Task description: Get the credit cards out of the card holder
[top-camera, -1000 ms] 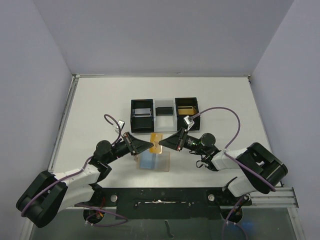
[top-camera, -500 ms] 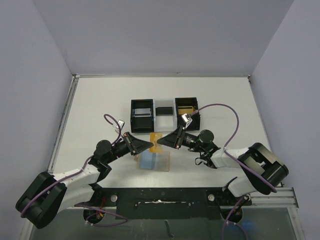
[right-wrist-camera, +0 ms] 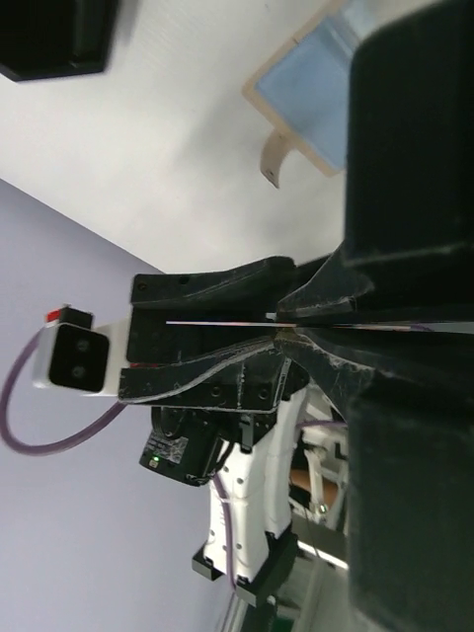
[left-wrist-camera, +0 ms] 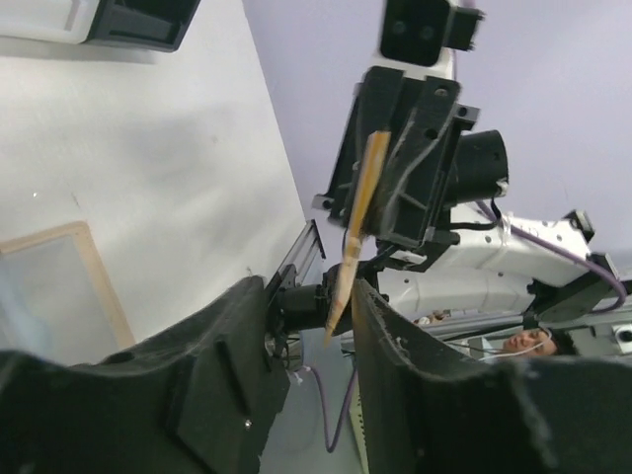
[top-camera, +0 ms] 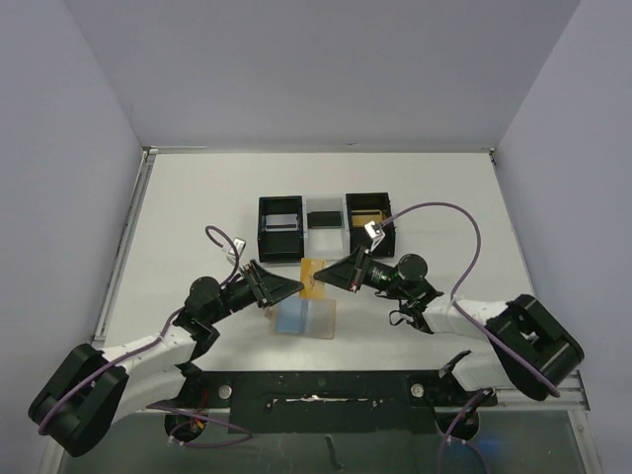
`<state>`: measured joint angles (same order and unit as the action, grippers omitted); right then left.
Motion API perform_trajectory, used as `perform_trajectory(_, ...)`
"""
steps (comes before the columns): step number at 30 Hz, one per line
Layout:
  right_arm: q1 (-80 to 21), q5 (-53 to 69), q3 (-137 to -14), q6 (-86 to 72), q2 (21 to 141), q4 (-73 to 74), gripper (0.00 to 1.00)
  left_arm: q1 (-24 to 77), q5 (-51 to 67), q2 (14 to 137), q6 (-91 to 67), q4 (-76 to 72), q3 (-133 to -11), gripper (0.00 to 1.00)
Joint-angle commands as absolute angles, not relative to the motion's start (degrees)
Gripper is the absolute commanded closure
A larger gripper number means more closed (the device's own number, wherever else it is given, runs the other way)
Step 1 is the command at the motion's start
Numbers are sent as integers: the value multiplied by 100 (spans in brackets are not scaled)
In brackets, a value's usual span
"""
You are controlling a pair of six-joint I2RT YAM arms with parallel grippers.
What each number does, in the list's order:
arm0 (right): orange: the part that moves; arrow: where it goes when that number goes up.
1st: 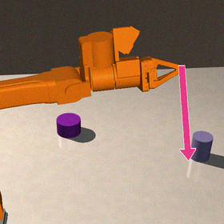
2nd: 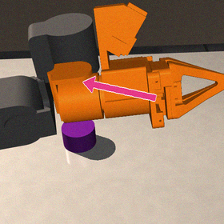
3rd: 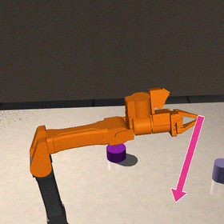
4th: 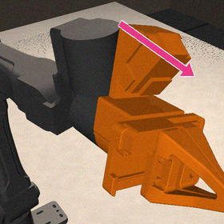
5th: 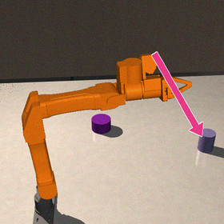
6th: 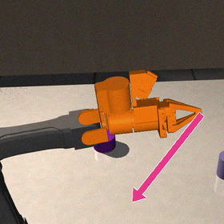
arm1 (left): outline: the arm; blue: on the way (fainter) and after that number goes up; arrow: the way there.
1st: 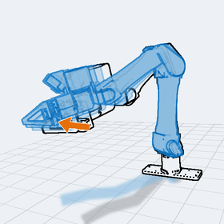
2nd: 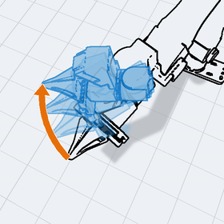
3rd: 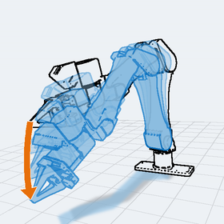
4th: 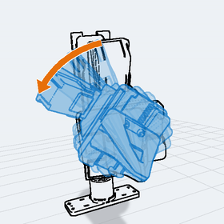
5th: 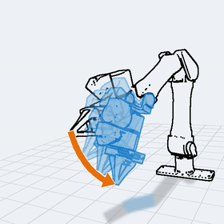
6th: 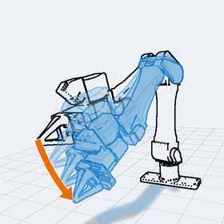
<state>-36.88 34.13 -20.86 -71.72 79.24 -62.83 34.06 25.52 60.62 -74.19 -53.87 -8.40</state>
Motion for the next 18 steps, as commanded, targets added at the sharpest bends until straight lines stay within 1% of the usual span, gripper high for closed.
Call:
perform_trajectory(1,-3421,2772,-2213,-6127,6736,-4904,100,3289,2342,5557,-7076,-4316,-1222,56)
perform_trajectory(2,-3366,2573,-2274,-5824,6434,-4378,100,3273,2292,5470,-6931,-3999,-1314,50)
perform_trajectory(7,-3317,921,-2947,-4119,5279,-1428,100,3203,2097,5241,-6270,-2634,-1726,39)
perform_trajectory(8,-3309,616,-3068,-3814,5140,-1104,100,3205,2066,5229,-6156,-2425,-1798,37)
perform_trajectory(12,-3318,-621,-3286,-2577,4840,-524,100,3190,1943,5267,-5727,-1539,-2107,35)
perform_trajectory(16,-3309,-2006,-3481,-911,5220,-269,100,3188,1720,5295,-5431,-779,-2473,34)
perform_trajectory(18,-3310,-2006,-3681,315,5548,-288,100,3178,1584,5276,-5279,-537,-2600,34)
